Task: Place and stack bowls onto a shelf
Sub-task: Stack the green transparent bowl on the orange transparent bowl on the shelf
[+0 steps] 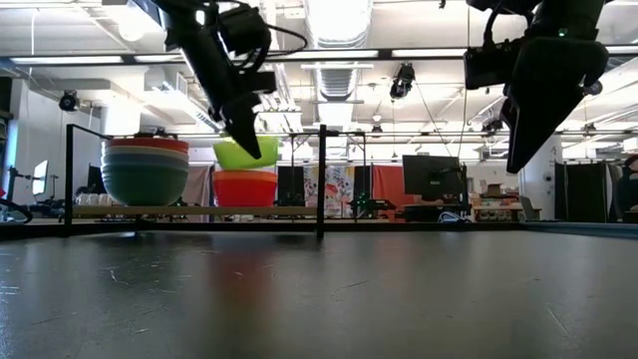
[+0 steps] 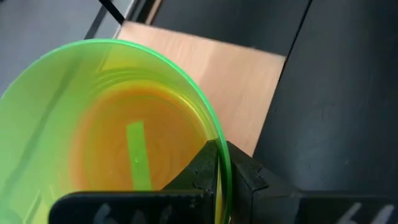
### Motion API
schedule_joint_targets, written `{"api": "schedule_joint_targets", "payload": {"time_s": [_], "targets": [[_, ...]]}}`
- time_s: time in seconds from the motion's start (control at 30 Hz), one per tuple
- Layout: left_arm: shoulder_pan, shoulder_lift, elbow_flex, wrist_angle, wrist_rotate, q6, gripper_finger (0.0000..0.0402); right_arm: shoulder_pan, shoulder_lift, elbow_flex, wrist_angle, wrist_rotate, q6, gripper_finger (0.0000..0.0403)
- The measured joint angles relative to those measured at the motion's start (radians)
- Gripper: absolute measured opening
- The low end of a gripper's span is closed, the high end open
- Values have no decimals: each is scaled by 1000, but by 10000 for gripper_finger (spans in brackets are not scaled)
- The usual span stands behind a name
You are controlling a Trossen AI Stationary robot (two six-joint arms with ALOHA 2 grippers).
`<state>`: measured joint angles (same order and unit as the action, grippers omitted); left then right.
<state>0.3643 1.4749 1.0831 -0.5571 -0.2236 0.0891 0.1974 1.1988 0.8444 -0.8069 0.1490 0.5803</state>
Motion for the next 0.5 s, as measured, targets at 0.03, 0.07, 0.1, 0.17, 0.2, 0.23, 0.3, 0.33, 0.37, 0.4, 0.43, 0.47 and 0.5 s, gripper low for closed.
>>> {"api": "schedule_joint_targets", "payload": {"time_s": [0.03, 0.07, 0.1, 0.17, 0.2, 0.23, 0.3, 0.33, 0.37, 0.4, 0.43, 0.47, 0.5], "targets": [[1, 2, -12, 9, 0, -2, 0, 0, 0, 0, -4, 0, -2, 226], [2, 5, -21, 14, -1, -1, 0, 0, 0, 0, -7, 0, -2, 226], [3, 10, -26, 21, -2, -1, 0, 0, 0, 0, -8, 0, -2, 226], [6, 23, -28, 36, -3, -1, 0, 0, 0, 0, -8, 0, -4, 226], [11, 30, -28, 44, -3, -1, 1, 0, 0, 0, -8, 0, -4, 226], [16, 37, -28, 50, -2, -1, 4, 0, 0, 0, -8, 0, -3, 226], [25, 51, -21, 57, -3, -1, 11, 0, 0, 0, -8, 0, -4, 226], [30, 59, -17, 61, -4, -1, 16, 0, 0, 0, -8, 0, -3, 226], [35, 65, -15, 60, -14, -1, 21, 0, 0, 0, -8, 0, -3, 226], [36, 71, -15, 55, -27, -1, 26, 0, 0, 0, -8, 0, -4, 226], [38, 77, -15, 52, -47, -1, 33, 0, 0, 0, -8, 0, -4, 226], [38, 79, -15, 51, -63, 0, 39, 0, 0, 0, -8, 0, -5, 226], [38, 79, -15, 48, -74, 0, 46, 0, 0, 0, -8, 0, -5, 226]]}}
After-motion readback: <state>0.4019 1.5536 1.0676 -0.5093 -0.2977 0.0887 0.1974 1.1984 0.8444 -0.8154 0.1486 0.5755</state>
